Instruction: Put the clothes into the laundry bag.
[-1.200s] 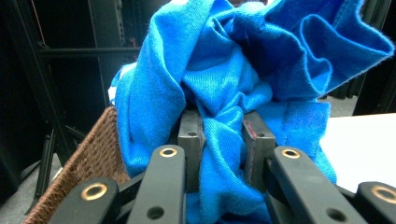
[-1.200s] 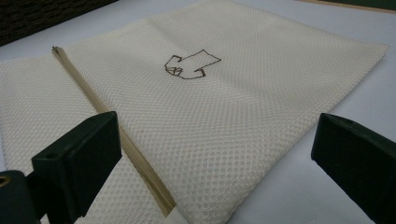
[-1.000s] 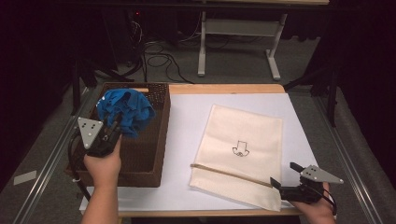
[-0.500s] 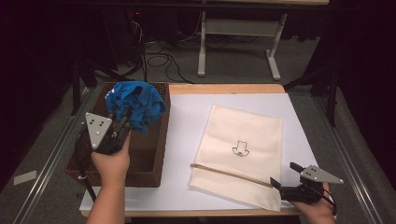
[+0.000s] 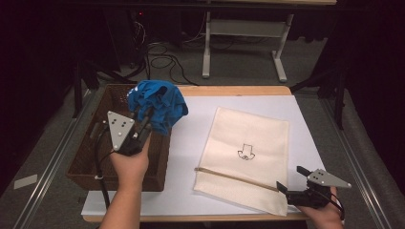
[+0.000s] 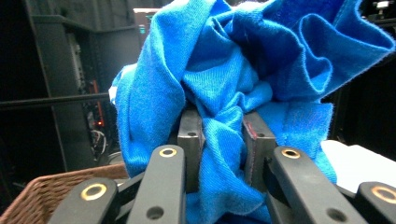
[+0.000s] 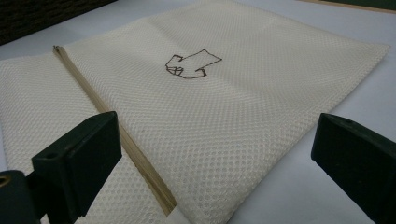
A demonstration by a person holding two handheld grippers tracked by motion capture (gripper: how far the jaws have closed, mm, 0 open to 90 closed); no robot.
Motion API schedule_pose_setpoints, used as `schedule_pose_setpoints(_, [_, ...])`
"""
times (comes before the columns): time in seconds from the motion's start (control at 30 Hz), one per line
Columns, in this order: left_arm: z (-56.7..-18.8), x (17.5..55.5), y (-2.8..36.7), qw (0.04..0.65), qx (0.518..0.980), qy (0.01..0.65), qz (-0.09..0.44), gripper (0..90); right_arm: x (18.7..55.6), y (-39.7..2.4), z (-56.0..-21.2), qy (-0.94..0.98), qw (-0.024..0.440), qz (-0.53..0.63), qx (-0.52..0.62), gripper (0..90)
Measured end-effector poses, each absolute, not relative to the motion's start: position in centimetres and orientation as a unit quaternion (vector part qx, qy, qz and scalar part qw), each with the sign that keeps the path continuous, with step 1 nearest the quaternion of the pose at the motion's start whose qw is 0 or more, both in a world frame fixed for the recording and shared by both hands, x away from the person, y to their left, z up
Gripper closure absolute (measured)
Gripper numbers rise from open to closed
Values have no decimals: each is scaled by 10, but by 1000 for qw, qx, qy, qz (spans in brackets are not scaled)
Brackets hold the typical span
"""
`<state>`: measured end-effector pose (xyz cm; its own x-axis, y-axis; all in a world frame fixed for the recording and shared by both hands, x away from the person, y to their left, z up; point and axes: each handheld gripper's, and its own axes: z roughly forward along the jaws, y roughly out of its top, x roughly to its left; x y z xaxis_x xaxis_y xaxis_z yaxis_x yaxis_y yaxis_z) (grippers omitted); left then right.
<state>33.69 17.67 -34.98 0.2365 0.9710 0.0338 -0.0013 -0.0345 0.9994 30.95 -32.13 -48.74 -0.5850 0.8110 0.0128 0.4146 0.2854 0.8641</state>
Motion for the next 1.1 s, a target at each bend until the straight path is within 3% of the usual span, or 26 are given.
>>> schedule_pose_setpoints(1.1, [-361,334,96,589,617,371,367,736,309,-322,-487,769,225,448,397,22])
